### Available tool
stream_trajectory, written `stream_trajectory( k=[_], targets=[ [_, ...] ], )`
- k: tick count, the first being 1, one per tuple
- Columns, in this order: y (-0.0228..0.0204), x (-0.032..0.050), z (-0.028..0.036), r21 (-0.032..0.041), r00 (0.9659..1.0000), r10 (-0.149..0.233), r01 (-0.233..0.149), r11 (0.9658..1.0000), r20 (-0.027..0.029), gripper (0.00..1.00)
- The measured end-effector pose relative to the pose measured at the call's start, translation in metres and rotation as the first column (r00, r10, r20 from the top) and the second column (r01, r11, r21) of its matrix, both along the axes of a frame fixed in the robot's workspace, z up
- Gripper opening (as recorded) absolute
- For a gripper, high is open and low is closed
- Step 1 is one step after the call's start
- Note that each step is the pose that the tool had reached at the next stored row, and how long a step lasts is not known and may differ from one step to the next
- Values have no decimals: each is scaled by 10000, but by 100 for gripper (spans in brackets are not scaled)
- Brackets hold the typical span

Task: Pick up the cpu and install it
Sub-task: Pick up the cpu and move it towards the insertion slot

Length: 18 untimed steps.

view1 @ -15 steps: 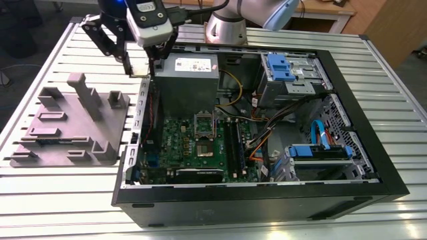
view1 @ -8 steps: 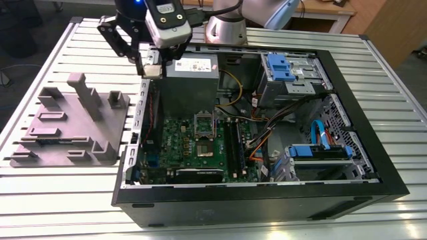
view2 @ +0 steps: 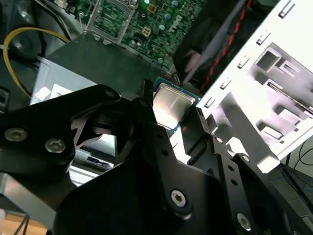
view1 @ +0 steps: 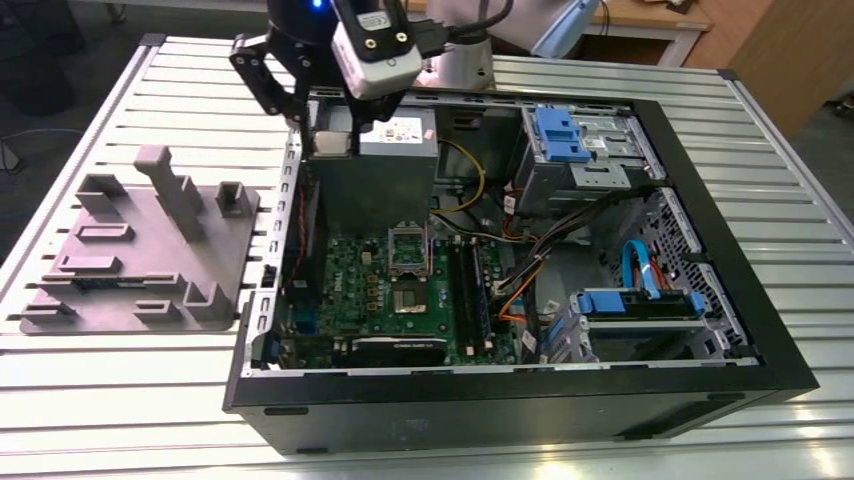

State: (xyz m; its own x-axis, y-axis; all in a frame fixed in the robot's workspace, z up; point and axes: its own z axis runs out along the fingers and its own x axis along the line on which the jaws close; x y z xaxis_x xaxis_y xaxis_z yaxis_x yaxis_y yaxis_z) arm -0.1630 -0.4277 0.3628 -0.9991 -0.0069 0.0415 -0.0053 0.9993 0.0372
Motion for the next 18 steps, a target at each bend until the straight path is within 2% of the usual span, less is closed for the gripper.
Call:
stream_trajectory(
  k=[18],
  targets=[
    [-25, 593, 0, 0, 10000, 1, -1, 10000, -4, 47]
  ],
)
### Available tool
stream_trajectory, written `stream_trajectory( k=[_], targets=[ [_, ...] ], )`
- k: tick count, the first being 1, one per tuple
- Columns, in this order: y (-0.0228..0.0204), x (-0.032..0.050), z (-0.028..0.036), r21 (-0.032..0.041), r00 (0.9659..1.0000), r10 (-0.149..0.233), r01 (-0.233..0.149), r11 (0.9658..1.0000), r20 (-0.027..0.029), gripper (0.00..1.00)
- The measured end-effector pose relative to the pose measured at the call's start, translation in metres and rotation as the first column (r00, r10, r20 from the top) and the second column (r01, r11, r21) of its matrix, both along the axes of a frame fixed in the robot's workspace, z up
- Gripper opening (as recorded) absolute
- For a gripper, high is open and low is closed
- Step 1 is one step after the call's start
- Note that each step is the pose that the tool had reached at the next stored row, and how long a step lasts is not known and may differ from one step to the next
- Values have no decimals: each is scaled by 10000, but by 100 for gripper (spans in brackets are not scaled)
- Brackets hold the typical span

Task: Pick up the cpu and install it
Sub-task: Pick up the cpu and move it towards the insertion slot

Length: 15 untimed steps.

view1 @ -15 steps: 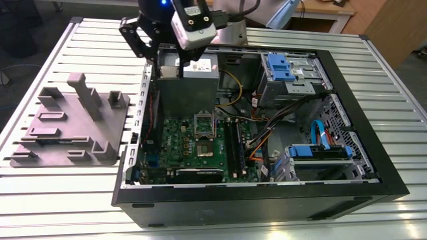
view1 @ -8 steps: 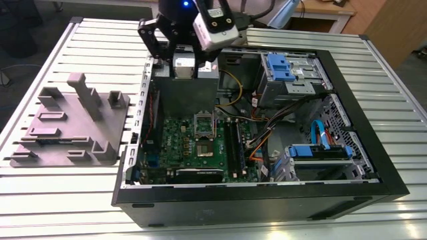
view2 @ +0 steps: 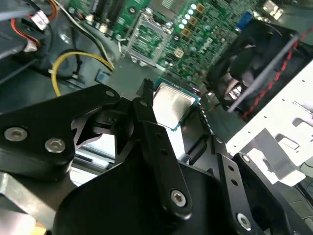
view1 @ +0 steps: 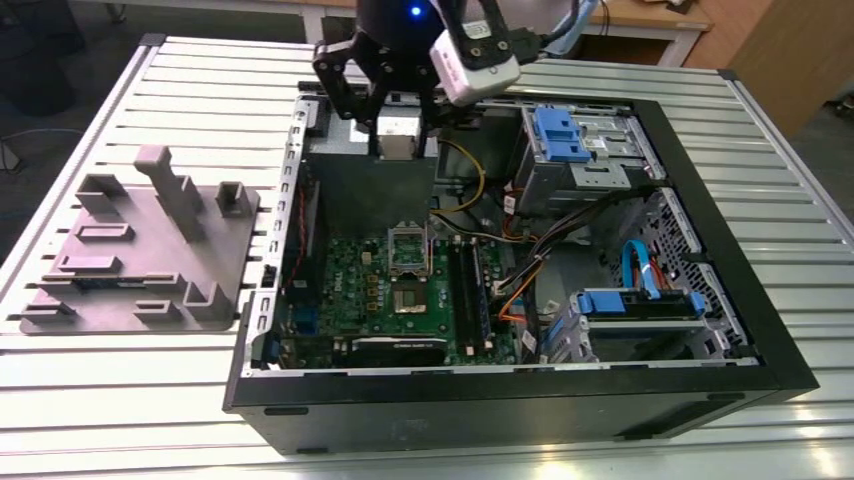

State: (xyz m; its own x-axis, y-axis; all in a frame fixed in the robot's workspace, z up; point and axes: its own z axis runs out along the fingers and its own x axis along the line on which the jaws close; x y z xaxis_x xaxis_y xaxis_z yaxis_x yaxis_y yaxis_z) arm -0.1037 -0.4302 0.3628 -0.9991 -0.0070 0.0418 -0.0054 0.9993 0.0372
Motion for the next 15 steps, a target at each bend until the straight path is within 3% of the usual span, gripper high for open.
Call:
stream_trajectory(
  k=[9, 15],
  targets=[
    [-11, 267, 0, 0, 10000, 0, 0, 10000, -1, 47],
    [-12, 339, 0, 1, 10000, 0, 0, 10000, -1, 47]
  ],
)
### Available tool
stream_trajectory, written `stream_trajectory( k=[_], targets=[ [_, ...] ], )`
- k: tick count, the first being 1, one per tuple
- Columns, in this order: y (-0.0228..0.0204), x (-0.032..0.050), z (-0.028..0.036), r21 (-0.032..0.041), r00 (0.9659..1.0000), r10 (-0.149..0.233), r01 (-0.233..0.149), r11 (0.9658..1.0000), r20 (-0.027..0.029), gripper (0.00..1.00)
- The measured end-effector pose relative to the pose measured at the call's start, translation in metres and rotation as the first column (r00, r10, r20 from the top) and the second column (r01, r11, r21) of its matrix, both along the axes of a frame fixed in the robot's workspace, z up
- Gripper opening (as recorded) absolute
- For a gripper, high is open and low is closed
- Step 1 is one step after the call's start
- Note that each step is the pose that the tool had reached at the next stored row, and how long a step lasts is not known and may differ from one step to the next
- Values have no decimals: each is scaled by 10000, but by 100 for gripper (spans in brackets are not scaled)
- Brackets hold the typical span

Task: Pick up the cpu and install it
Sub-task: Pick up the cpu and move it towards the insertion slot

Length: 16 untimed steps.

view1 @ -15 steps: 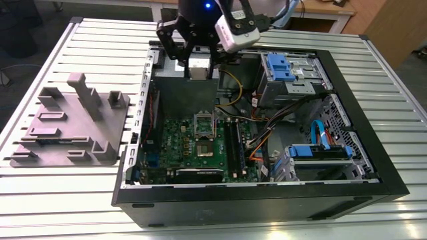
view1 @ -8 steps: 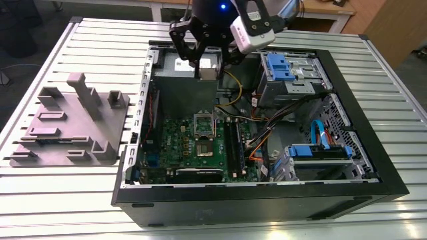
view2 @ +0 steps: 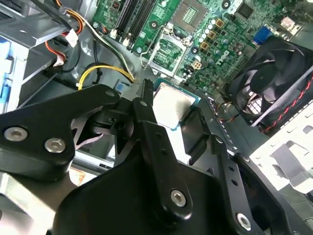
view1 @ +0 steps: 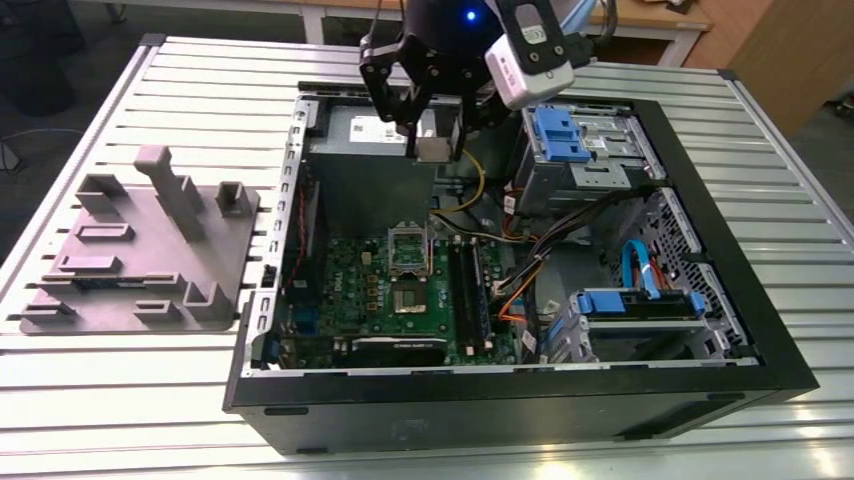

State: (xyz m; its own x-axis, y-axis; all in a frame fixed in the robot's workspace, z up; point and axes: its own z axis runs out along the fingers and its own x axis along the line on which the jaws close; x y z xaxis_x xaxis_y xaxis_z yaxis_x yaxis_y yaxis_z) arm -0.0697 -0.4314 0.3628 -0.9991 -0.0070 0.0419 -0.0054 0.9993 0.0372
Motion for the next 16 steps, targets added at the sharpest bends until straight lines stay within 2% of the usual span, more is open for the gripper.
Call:
stream_trajectory(
  k=[9, 16],
  targets=[
    [-6, -9, 0, -1, 10000, 0, 0, 10000, 0, 47],
    [-71, -50, -10, -1, 10000, 0, 0, 10000, -1, 47]
  ],
)
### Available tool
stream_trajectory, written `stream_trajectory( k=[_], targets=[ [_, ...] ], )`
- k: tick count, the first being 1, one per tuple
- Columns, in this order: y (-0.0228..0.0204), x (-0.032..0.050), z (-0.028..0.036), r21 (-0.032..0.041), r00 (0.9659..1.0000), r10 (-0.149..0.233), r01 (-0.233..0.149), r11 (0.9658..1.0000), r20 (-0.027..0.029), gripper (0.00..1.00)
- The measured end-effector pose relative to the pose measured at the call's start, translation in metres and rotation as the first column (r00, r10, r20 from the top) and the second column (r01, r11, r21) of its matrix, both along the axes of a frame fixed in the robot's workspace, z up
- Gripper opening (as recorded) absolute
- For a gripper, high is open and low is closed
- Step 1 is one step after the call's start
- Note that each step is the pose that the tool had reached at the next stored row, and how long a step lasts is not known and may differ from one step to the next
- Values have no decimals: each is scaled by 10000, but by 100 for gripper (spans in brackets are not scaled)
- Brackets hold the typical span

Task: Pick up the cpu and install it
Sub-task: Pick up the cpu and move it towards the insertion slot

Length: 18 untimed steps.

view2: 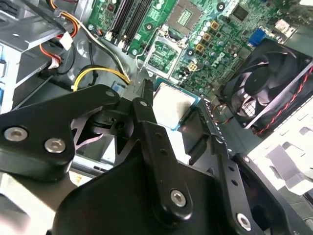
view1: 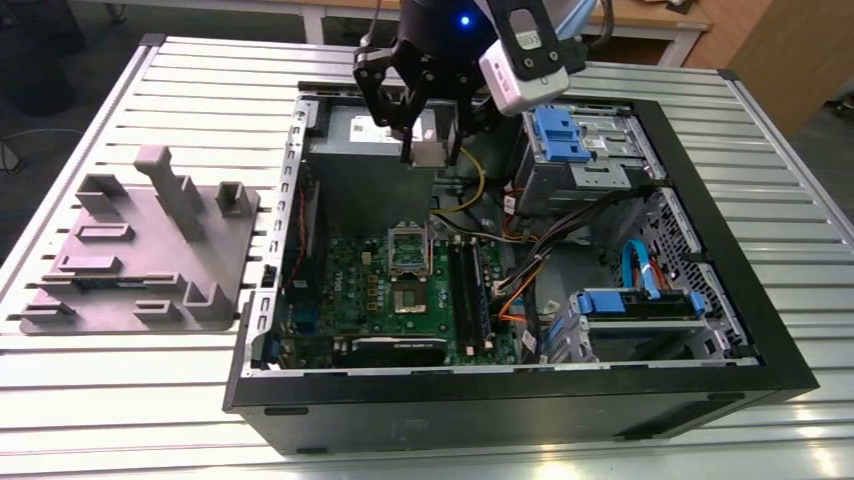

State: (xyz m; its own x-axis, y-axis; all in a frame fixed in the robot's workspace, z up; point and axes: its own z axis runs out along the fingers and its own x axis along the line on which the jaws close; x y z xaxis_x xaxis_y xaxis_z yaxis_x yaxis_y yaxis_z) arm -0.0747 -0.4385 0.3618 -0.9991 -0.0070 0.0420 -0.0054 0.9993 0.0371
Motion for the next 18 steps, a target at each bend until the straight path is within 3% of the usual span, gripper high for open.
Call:
stream_trajectory(
  k=[8, 13, 18],
  targets=[
    [-127, -11, -38, -1, 10000, -1, 1, 10000, 0, 47],
    [-189, -11, -111, -1, 10000, 0, 0, 10000, 0, 47],
    [-221, -12, -154, -1, 10000, -2, 2, 10000, 0, 47]
  ],
)
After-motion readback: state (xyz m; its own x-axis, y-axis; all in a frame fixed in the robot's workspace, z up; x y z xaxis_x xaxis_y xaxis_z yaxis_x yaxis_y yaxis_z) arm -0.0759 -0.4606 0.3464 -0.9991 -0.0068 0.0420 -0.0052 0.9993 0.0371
